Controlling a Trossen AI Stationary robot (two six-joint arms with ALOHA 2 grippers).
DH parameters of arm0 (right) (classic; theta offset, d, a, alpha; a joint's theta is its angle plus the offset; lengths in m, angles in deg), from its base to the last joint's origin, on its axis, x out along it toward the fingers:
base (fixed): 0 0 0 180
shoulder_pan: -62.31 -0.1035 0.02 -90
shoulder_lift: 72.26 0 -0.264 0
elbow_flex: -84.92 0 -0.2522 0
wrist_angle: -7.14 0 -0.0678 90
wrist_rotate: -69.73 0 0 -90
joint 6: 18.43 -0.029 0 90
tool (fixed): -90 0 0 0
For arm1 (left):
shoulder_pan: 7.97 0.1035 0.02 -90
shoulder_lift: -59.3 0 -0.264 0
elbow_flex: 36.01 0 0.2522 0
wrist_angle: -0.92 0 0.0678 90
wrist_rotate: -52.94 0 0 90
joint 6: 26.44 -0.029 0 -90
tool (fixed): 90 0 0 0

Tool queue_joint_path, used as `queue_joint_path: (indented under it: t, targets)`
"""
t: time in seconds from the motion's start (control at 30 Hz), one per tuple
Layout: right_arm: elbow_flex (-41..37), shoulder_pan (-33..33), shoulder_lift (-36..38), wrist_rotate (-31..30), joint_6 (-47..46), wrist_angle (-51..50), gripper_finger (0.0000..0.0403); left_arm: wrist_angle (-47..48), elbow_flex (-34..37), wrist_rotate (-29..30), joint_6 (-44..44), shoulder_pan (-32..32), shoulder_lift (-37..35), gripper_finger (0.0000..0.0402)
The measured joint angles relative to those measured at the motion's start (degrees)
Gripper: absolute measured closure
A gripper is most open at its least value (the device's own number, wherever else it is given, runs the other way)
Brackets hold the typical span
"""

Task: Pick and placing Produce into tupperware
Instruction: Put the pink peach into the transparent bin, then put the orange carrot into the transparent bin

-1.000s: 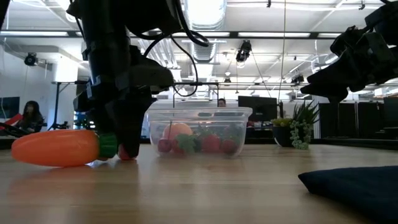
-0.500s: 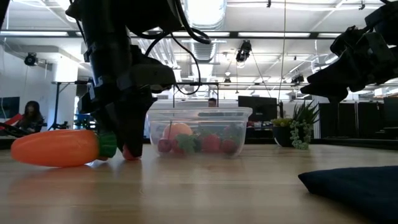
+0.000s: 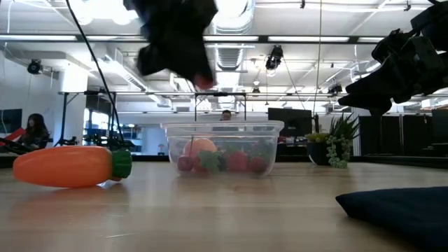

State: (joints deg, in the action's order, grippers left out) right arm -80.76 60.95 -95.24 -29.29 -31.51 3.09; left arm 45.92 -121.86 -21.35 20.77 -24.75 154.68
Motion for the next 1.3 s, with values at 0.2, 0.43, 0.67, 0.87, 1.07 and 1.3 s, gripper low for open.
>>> queue_joint_path:
  t: [0.2, 0.43, 0.67, 0.87, 1.07, 1.3]
  targets:
    - [0.0, 0.0, 0.0, 0.0, 0.0, 0.0, 0.0174, -5.4, -1.2, 0.7, -8.8, 4.2, 0.8, 0.0299]
    - [0.0, 0.0, 0.0, 0.0, 0.0, 0.0, 0.0174, -4.5, 0.0, 0.3, -8.7, 7.3, 3.4, 0.023]
    - [0.0, 0.0, 0.0, 0.0, 0.0, 0.0, 0.0174, -3.2, -0.4, -1.1, -8.6, 7.4, 2.5, 0.0154]
    - [0.0, 0.0, 0.0, 0.0, 0.0, 0.0, 0.0174, 10.4, 0.3, -10.1, -6.5, 3.8, -1.2, 0.0144]
    - [0.0, 0.0, 0.0, 0.0, 0.0, 0.0, 0.0174, 28.2, 0.3, -12.2, 16.4, -1.7, -2.8, 0.0144]
    - [0.0, 0.0, 0.0, 0.0, 0.0, 0.0, 0.0174, 25.5, 0.4, -14.8, 28.9, -6.6, -2.7, 0.0144]
